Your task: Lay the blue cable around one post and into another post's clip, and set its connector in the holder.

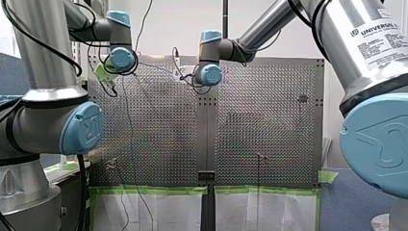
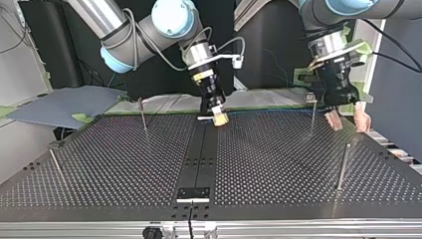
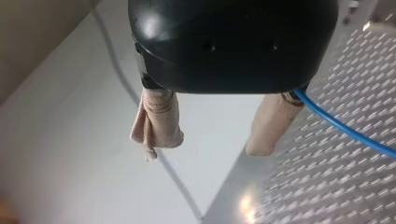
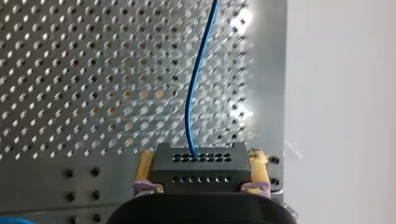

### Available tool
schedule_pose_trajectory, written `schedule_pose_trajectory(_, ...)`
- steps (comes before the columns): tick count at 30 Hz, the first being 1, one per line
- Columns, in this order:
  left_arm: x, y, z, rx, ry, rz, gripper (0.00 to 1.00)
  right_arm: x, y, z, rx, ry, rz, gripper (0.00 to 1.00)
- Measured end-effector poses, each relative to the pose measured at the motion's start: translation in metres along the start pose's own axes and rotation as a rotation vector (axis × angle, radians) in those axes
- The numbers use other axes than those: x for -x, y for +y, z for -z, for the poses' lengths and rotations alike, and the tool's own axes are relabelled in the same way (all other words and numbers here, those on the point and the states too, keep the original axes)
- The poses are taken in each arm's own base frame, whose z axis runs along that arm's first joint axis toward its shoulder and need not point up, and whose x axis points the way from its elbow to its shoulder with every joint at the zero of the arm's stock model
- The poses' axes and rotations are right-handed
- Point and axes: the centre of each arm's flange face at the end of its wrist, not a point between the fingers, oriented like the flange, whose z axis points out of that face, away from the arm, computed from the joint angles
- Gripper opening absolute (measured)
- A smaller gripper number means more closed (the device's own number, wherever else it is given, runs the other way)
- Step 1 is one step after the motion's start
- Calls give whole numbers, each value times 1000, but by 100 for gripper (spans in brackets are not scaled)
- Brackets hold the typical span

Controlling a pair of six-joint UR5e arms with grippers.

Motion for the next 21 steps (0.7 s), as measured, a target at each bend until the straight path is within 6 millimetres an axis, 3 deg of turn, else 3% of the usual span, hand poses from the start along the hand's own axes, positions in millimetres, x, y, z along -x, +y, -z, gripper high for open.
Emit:
schedule_pose_trajectory(10, 32, 12, -36, 31, -95, 7, 100, -13, -11, -5, -22, 28, -5, 2)
schedule_pose_trajectory(21, 31, 5, -71, -3, -85, 14, 100, -47, -34, -18, -116, 134, -25, 2)
